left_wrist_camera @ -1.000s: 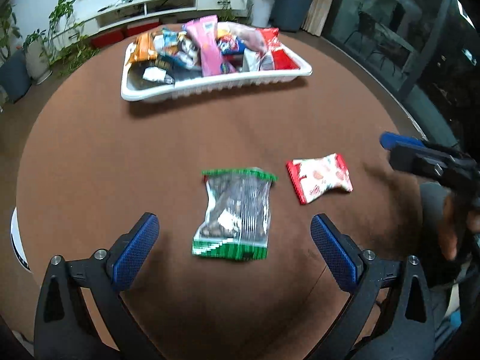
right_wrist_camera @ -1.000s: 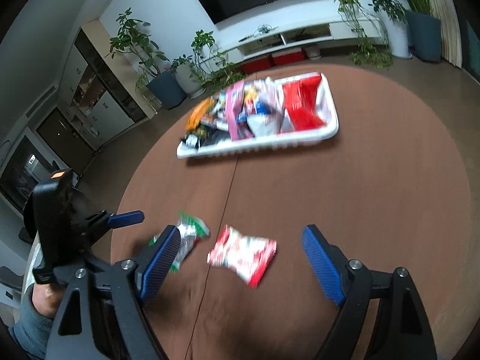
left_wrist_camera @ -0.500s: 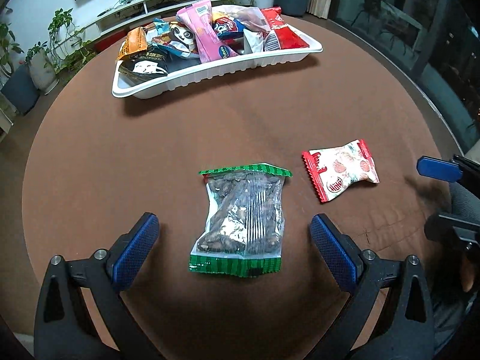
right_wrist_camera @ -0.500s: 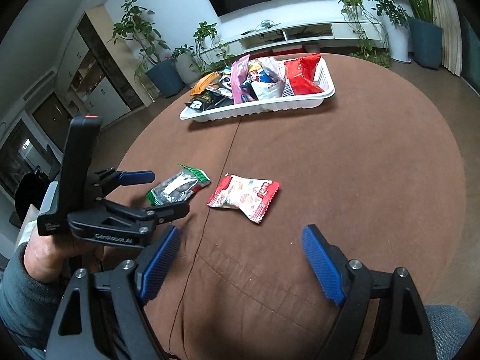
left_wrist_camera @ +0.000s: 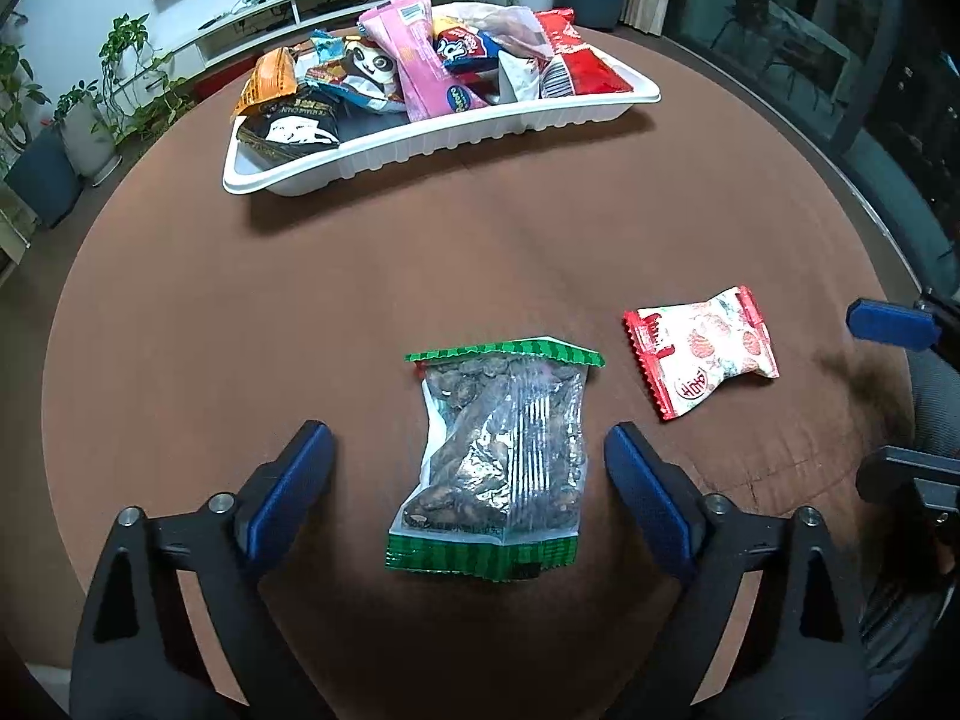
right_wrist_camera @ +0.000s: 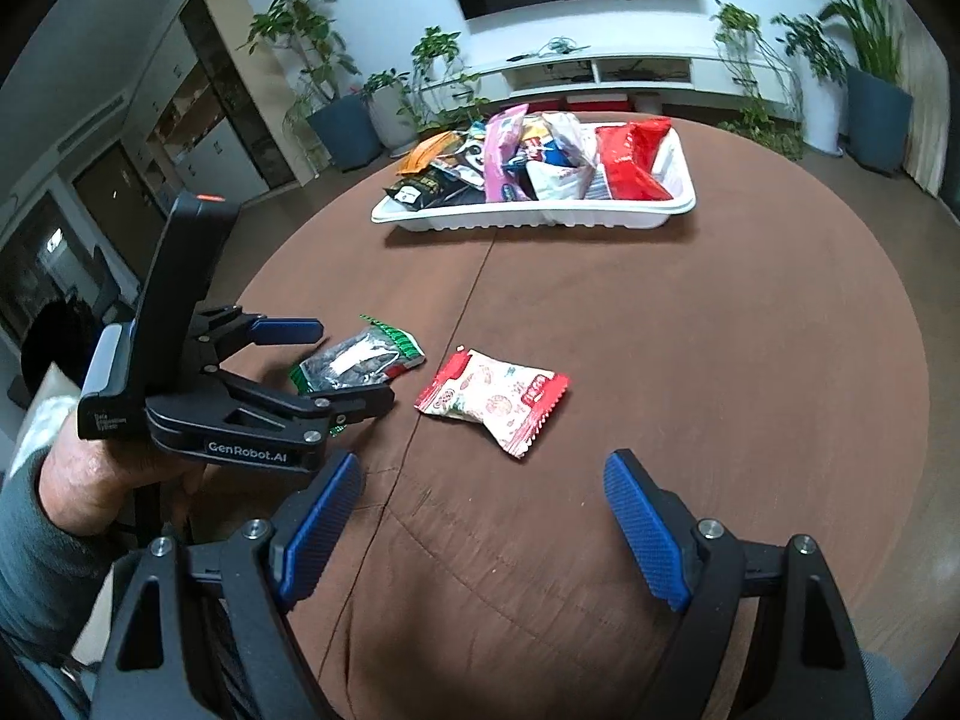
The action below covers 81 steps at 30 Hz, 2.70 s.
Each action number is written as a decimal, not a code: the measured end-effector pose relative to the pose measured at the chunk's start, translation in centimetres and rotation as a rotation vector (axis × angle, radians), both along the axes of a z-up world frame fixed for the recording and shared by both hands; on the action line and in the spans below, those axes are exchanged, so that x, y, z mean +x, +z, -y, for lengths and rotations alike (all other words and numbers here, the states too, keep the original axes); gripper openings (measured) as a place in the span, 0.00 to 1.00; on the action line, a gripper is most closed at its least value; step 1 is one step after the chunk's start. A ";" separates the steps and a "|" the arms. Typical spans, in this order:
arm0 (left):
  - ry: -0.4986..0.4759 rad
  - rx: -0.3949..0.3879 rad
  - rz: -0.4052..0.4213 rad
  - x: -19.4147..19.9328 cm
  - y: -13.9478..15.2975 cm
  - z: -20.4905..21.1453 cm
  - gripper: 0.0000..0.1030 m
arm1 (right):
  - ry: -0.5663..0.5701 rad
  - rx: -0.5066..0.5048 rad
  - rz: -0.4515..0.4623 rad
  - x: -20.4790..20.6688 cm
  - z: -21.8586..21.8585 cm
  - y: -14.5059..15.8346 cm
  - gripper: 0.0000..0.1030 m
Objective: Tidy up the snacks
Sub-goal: 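Grasp the clear nut bag with the left gripper while the right gripper grasps the red-white candy packet, then carry both packets to the white tray and release them inside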
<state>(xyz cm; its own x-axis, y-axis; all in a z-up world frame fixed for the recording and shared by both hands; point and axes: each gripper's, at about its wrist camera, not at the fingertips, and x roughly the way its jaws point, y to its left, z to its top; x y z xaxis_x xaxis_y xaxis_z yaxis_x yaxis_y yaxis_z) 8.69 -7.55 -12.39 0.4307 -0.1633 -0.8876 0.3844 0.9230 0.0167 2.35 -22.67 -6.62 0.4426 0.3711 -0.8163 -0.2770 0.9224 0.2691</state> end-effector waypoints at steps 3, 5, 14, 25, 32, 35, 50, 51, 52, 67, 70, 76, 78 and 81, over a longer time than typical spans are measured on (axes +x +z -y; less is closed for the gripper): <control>-0.001 -0.008 0.000 0.1 0.0 -0.1 0.87 | 0.060 -0.048 0.008 0.5 -0.6 0.0 0.83; -0.003 -0.017 -0.002 0.2 0.0 -0.2 0.84 | 0.093 -0.076 0.006 0.9 -0.9 0.0 0.83; -0.013 -0.020 0.004 0.4 0.2 -0.4 0.74 | 0.280 -0.182 0.013 3.2 -2.8 -0.4 0.83; -0.026 -0.025 0.019 0.2 0.5 -0.7 0.44 | 0.423 -0.242 -0.011 4.7 -4.1 -1.7 0.83; -0.031 -0.045 0.026 -0.3 0.6 -1.2 0.29 | 0.474 -0.266 -0.028 5.4 -4.5 -2.4 0.82; -0.030 -0.056 0.021 -0.4 0.6 -1.4 0.27 | 0.497 -0.271 -0.038 5.6 -5.0 -2.7 0.82; 0.002 -0.173 -0.008 -0.5 0.7 -3.0 0.23 | 0.587 -0.288 -0.120 7.4 -6.1 -3.9 0.74; 0.005 -0.181 -0.010 -0.6 0.8 -3.1 0.23 | 0.591 -0.292 -0.129 7.5 -6.3 -3.9 0.73; 0.008 -0.185 -0.010 -0.6 0.8 -3.1 0.23 | 0.592 -0.295 -0.135 7.7 -6.4 -3.8 0.71; 0.015 -0.219 -0.003 -1.4 1.3 -3.0 0.23 | 0.580 -0.321 -0.190 7.7 -8.6 -2.6 0.36; 0.016 -0.227 0.001 -1.4 1.5 -3.0 0.23 | 0.548 -0.301 -0.191 7.0 -8.2 -2.7 0.34; 0.023 -0.271 0.002 -1.5 2.0 -3.4 0.23 | 0.418 -0.175 -0.176 5.6 -6.4 -1.7 0.32; 0.025 -0.289 0.002 -1.4 2.3 -3.5 0.23 | 0.348 -0.099 -0.180 5.4 -5.0 -1.2 0.32; 0.029 -0.317 0.007 -1.2 2.7 -3.4 0.23 | 0.238 0.010 -0.183 5.3 -2.6 -0.6 0.32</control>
<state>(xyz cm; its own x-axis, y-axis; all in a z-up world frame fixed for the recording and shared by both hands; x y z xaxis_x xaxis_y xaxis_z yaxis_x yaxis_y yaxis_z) 7.54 -4.11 -9.67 0.4450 -0.4191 -0.7914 0.3589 0.8931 -0.2711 7.61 -20.04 -7.24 0.1884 0.4555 -0.8700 -0.4310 0.8344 0.3435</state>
